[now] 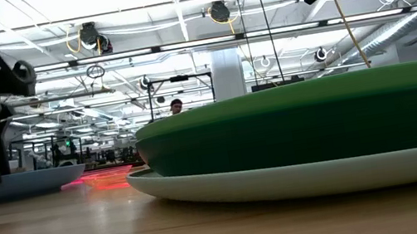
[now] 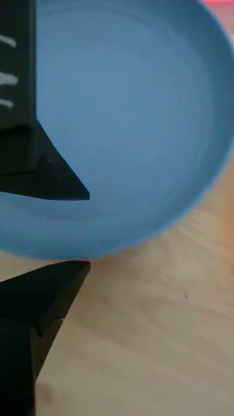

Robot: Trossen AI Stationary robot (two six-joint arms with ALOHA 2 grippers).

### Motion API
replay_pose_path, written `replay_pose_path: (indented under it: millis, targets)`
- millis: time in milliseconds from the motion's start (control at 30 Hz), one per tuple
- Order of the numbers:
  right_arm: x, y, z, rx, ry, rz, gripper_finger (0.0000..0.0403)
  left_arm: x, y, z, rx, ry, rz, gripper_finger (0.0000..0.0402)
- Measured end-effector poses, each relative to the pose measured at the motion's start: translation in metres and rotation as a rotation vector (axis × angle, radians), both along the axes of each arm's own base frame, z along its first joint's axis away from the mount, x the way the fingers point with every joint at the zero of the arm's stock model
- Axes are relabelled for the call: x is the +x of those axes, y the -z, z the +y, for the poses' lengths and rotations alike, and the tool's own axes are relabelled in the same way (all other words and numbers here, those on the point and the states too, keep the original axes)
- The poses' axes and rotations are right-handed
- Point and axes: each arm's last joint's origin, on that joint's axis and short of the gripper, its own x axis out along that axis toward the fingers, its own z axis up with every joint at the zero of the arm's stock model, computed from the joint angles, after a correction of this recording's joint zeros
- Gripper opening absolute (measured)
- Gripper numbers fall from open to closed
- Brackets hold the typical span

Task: Stack plastic plates
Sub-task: Stack the dark blue plate on top of the light green plate

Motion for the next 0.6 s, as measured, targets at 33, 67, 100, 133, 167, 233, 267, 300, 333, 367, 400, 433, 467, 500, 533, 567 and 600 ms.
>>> replay_pose_path:
  millis: [33, 67, 100, 133, 167, 233, 267, 300, 333, 367, 400, 433, 467, 500, 533, 567, 600]
  targets:
    - [0.000, 0.000, 0.000, -0.005, 0.001, -0.001, 0.0077, -0.001, 0.002, 0.001, 0.005, -0.007, 0.000, 0.0168]
    - [0.000, 0.000, 0.000, -0.016, 0.009, -0.006, 0.0077, -0.002, 0.004, 0.001, 0.006, -0.013, -0.001, 0.0168]
    - [0.000, 0.000, -0.001, -0.021, 0.013, -0.008, 0.0077, -0.003, 0.006, 0.002, 0.005, -0.015, -0.004, 0.0168]
    - [0.000, 0.000, -0.001, -0.028, 0.018, -0.011, 0.0077, -0.003, 0.008, 0.002, 0.003, -0.016, -0.009, 0.0168]
    - [0.000, -0.001, -0.001, -0.035, 0.023, -0.014, 0.0077, -0.003, 0.010, 0.002, -0.001, -0.017, -0.017, 0.0168]
    - [0.000, 0.000, -0.001, -0.038, 0.025, -0.015, 0.0077, -0.004, 0.013, 0.002, -0.005, -0.018, -0.027, 0.0168]
    - [0.000, 0.000, -0.001, -0.038, 0.025, -0.015, 0.0077, -0.004, 0.013, 0.002, -0.006, -0.022, -0.027, 0.0168]
    - [0.000, 0.000, -0.001, -0.039, 0.026, -0.016, 0.0077, -0.004, 0.013, 0.002, -0.006, -0.026, -0.026, 0.0168]
    - [0.000, -0.001, -0.001, -0.039, 0.026, -0.016, 0.0077, -0.004, 0.013, 0.002, -0.006, -0.029, -0.026, 0.0168]
    - [0.000, -0.001, -0.001, -0.039, 0.026, -0.016, 0.0077, -0.004, 0.013, 0.002, -0.006, -0.030, -0.026, 0.0166]
    - [0.000, -0.001, -0.001, -0.038, 0.026, -0.016, 0.0077, -0.004, 0.013, 0.002, -0.006, -0.030, -0.026, 0.0163]
    - [0.000, -0.001, -0.001, -0.038, 0.026, -0.016, 0.0077, -0.004, 0.013, 0.002, -0.006, -0.030, -0.026, 0.0157]
    - [0.000, -0.001, -0.001, -0.038, 0.026, -0.016, 0.0077, -0.004, 0.013, 0.002, -0.006, -0.029, -0.026, 0.0150]
    - [0.000, -0.001, -0.001, -0.039, 0.026, -0.016, 0.0077, -0.004, 0.013, 0.002, -0.005, -0.028, -0.026, 0.0140]
    - [0.000, -0.001, -0.001, -0.039, 0.026, -0.016, 0.0077, -0.004, 0.013, 0.002, -0.005, -0.028, -0.026, 0.0129]
    - [0.000, -0.001, -0.001, -0.039, 0.026, -0.017, 0.0077, -0.004, 0.013, 0.002, -0.004, -0.028, -0.025, 0.0118]
    - [0.000, -0.001, -0.001, -0.040, 0.027, -0.017, 0.0077, -0.004, 0.013, 0.002, -0.004, -0.029, -0.025, 0.0106]
